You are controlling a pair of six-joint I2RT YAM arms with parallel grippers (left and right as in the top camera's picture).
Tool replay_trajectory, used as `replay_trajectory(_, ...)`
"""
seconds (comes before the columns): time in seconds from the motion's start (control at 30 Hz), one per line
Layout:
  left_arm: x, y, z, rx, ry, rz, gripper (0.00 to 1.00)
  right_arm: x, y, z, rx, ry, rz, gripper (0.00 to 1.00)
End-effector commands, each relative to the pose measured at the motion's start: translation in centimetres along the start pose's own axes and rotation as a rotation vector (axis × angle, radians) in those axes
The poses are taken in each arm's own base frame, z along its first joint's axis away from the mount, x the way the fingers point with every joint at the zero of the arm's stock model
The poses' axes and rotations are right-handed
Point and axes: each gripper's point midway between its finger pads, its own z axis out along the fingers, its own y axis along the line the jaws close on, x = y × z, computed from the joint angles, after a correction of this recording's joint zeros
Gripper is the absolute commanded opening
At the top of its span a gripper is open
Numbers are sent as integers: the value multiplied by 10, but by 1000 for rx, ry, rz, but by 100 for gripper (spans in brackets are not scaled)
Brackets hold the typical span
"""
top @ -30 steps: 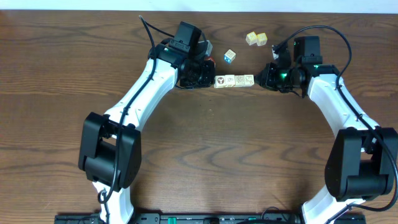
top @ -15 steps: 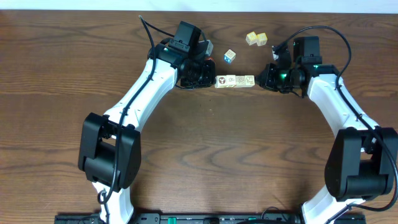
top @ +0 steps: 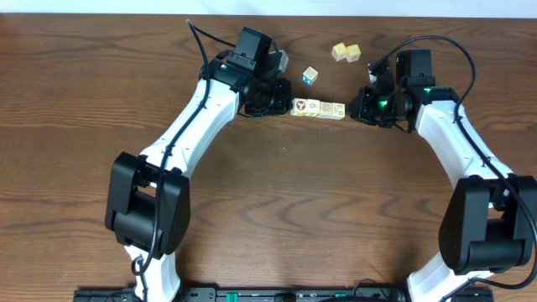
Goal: Lift 4 blocks
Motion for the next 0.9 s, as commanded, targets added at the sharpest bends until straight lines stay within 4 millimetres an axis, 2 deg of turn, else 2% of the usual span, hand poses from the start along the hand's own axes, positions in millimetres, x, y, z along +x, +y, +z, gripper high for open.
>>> replay_trajectory(0.0, 14, -45, 1, 153, 54, 39, 7, 28, 79, -5, -263, 98, -84, 1)
replay_trajectory(0.3, 13, -44, 1, 149, 52, 39, 7, 20, 85, -9, -272, 78, -81, 1)
replay_trajectory(0.87, 11, -41, 1, 129, 42, 36, 7, 18, 88, -9, -276, 74, -69, 1)
